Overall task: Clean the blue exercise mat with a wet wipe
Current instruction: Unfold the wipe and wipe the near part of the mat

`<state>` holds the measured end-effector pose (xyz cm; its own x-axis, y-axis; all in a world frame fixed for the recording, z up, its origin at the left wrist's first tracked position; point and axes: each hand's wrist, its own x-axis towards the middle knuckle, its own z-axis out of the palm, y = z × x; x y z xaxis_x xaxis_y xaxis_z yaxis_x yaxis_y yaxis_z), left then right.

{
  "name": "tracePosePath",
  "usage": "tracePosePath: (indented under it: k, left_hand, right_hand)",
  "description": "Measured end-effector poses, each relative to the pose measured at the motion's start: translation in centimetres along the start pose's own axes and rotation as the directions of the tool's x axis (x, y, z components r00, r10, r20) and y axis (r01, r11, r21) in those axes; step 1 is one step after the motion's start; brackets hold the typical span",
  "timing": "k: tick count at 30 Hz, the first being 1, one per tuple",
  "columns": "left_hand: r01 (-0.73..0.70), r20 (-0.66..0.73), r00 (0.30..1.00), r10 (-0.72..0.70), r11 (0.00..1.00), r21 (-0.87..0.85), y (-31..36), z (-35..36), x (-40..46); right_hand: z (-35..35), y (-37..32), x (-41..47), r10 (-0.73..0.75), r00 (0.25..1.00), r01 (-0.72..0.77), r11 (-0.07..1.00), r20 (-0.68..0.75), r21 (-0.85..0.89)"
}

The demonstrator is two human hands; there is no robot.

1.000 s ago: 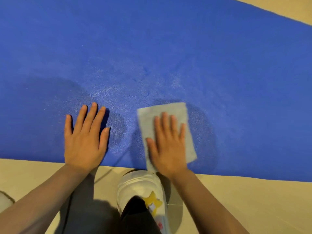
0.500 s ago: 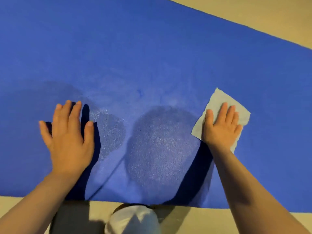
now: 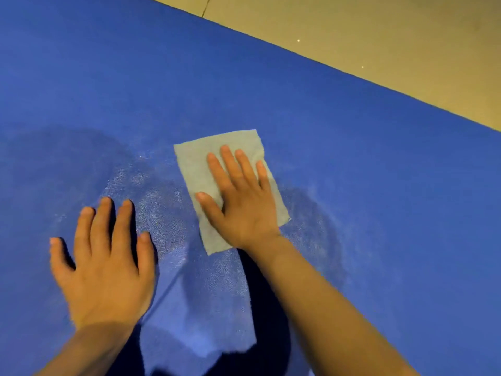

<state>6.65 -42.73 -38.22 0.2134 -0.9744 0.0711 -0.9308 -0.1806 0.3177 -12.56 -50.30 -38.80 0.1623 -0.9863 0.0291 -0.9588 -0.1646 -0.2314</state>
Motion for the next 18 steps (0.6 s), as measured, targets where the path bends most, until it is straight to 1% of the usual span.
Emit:
tracePosePath:
  k: [2, 3, 4, 6, 8, 9, 11, 12, 13, 14, 15, 16, 17, 18]
  left_hand:
    - [0.005, -0.003, 1.000, -0.005, 1.000, -0.016, 0.1, -0.1, 0.1]
    - [0.003, -0.001, 1.000, -0.003, 1.000, -0.016, 0.2, -0.1, 0.0]
    - [-0.001, 0.002, 1.000, 0.001, 1.000, -0.017, 0.2, -0.2, 0.0]
    - [-0.004, 0.011, 1.000, 0.004, 1.000, -0.026, 0.3, -0.4, -0.1]
    - [0.010, 0.028, 1.000, -0.009, 0.999, -0.035, 0.4, -0.6, -0.2]
    - [0.015, 0.038, 0.999, -0.014, 0.999, -0.035, 0.4, -0.6, -0.2]
    - [0.016, 0.061, 0.998, -0.015, 1.000, -0.027, 0.4, -0.5, -0.1]
    - [0.017, 0.069, 0.997, -0.016, 1.000, -0.021, 0.3, -0.6, 0.0]
    - [0.018, 0.081, 0.997, -0.016, 1.000, -0.021, 0.4, -0.6, 0.0]
    - [0.018, 0.098, 0.995, -0.015, 0.999, -0.028, 0.3, -0.8, 0.0]
    - [0.019, 0.113, 0.993, -0.014, 0.999, -0.040, 0.3, -0.9, 0.0]
    - [0.019, 0.120, 0.993, -0.012, 0.998, -0.057, 0.3, -1.0, 0.0]
    - [0.019, 0.120, 0.993, -0.009, 0.997, -0.081, 0.3, -1.2, 0.2]
    - [0.017, 0.110, 0.994, -0.005, 0.994, -0.106, 0.3, -1.4, 0.5]
  right_hand:
    - [-1.5, 5.0, -0.4, 0.175, 0.985, -0.174, 0.984, 0.014, -0.026]
    - [-2.4, 7.6, -1.0, 0.292, 0.956, -0.290, 0.956, 0.022, -0.049]
    - [-3.5, 10.0, -1.9, 0.410, 0.912, -0.407, 0.910, 0.032, -0.078]
    - [-5.1, 13.9, -4.2, 0.610, 0.791, -0.601, 0.788, 0.038, -0.129]
    - [-6.1, 15.6, -6.5, 0.720, 0.694, -0.714, 0.689, -0.002, -0.125]
    - [-6.1, 15.5, -7.3, 0.764, 0.645, -0.762, 0.640, -0.022, -0.096]
    - [-5.3, 13.5, -8.3, 0.843, 0.536, -0.844, 0.536, -0.037, -0.033]
    - [-4.7, 11.8, -8.6, 0.858, 0.514, -0.858, 0.513, -0.027, -0.025]
    - [-3.9, 9.6, -8.9, 0.845, 0.535, -0.845, 0.534, -0.020, -0.031]
    - [-3.1, 6.9, -9.3, 0.800, 0.600, -0.800, 0.599, -0.019, -0.036]
    - [-2.3, 4.1, -9.8, 0.719, 0.695, -0.719, 0.694, -0.024, -0.037]
    - [-1.7, 1.2, -10.3, 0.608, 0.794, -0.608, 0.792, -0.023, -0.050]
    - [-1.2, -1.2, -10.7, 0.478, 0.878, -0.478, 0.875, -0.010, -0.074]
    - [-0.7, -3.2, -11.0, 0.332, 0.943, -0.328, 0.940, 0.032, -0.091]
